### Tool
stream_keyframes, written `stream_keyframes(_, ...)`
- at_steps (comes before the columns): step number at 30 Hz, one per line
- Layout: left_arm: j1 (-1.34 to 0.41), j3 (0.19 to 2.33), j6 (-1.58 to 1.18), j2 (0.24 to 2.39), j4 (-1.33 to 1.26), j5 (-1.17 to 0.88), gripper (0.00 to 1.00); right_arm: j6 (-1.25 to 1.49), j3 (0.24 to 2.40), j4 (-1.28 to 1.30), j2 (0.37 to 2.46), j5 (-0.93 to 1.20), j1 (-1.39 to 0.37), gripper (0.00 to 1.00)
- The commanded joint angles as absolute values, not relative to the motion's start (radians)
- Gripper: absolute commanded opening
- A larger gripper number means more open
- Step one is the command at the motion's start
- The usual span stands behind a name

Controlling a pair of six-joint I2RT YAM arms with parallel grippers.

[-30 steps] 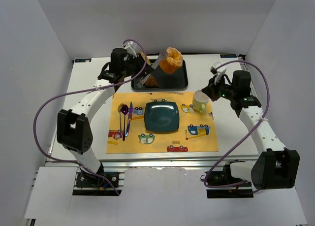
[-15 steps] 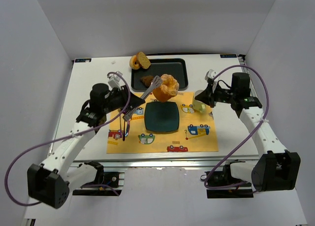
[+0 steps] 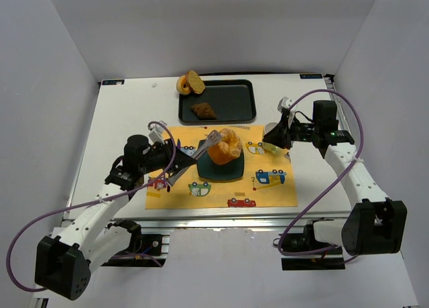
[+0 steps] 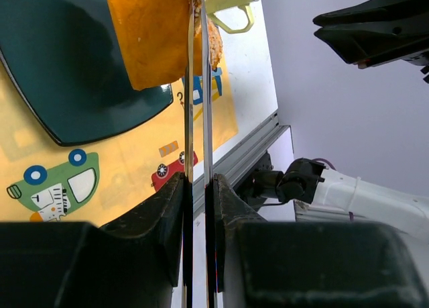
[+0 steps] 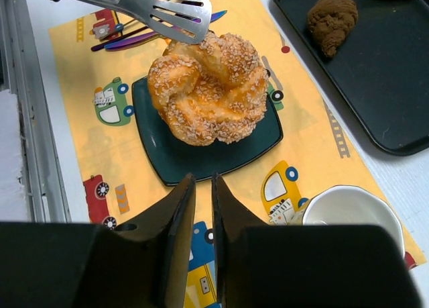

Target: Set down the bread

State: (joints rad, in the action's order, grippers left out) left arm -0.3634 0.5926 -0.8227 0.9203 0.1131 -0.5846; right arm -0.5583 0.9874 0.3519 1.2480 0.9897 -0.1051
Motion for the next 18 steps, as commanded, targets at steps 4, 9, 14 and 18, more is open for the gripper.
stream_keyframes(4,-0.367,0.565,-0.807,0.926,0.038,-0.617,0.00,-0.574,1.023,0.377,1.230,1.022,-0.101,0.23)
stream_keyframes(9,-0.365,0.531,-0.779,0.954,0.057,-0.617,0.03,-0.574,1.016,0.379,1.227,1.022,-0.101,0.24)
stream_keyframes(14,-0.367,0.540,-0.727,0.948,0.151,-0.572,0.11,-0.574,1.012,0.380,1.227,1.025,-0.101,0.25)
stream_keyframes(18,-0.367,0.580,-0.680,0.928,0.248,-0.505,0.30,-0.574,1.009,0.380,1.229,1.029,-0.101,0.26)
